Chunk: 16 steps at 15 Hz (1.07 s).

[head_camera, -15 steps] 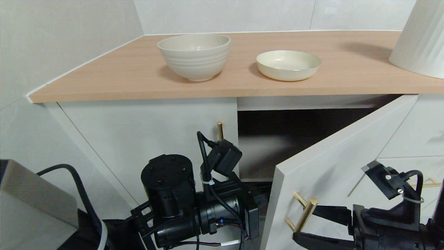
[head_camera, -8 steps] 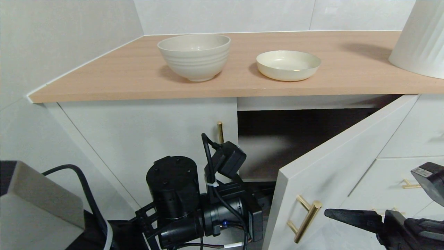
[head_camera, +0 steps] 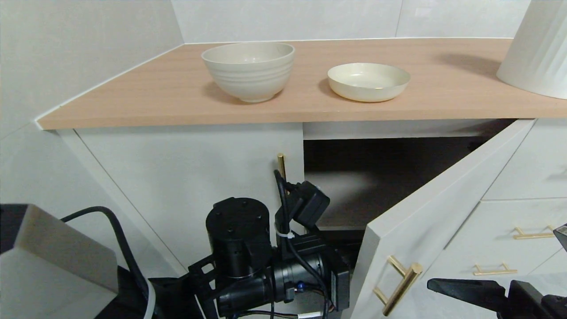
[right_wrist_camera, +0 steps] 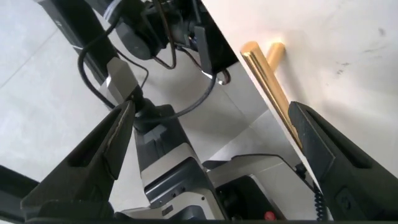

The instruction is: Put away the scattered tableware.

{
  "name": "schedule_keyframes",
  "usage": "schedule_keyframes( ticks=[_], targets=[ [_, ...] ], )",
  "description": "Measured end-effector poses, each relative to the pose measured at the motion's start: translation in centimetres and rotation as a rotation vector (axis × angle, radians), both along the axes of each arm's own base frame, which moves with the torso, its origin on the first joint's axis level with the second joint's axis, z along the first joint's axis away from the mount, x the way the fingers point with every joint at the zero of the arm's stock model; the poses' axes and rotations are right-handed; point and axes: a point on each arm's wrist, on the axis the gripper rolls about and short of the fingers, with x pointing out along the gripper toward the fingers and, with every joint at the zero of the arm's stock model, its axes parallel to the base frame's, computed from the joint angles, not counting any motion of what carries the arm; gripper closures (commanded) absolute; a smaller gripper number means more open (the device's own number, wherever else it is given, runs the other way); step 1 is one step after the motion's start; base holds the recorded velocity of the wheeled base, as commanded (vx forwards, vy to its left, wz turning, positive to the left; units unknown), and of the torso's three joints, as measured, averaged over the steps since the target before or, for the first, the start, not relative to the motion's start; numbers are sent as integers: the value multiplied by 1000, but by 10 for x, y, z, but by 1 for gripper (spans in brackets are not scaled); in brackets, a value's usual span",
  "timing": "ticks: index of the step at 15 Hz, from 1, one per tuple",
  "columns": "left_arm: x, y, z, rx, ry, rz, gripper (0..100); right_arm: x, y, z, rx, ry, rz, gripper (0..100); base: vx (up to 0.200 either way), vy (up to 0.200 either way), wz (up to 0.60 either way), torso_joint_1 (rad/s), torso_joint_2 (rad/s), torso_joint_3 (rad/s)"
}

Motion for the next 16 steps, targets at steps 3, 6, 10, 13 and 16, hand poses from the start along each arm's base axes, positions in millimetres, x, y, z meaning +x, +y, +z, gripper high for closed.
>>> schedule_keyframes(
  ticks=[3,6,10,13,16],
  targets=[
    [3,-7,-1,-2,-1,-11,100,-2,-1,0,2,-3,8,0,-67,0,0,1,2,2],
    [13,-16,-4,5,8,-2,100,-4,-2,0,6,-7,10,0,0,0,0,0,0,0],
    [22,-26,0,4,18,5,100,-5,-2,1,9,-10,16,0,0,0,0,0,0,0],
    [23,-28,2,-2,13,7,100,-6,-1,0,9,-11,21,0,-200,0,0,7,4,1],
    [28,-31,3,0,16,9,100,-6,-2,1,11,-13,22,0,-133,0,0,3,0,3]
  ],
)
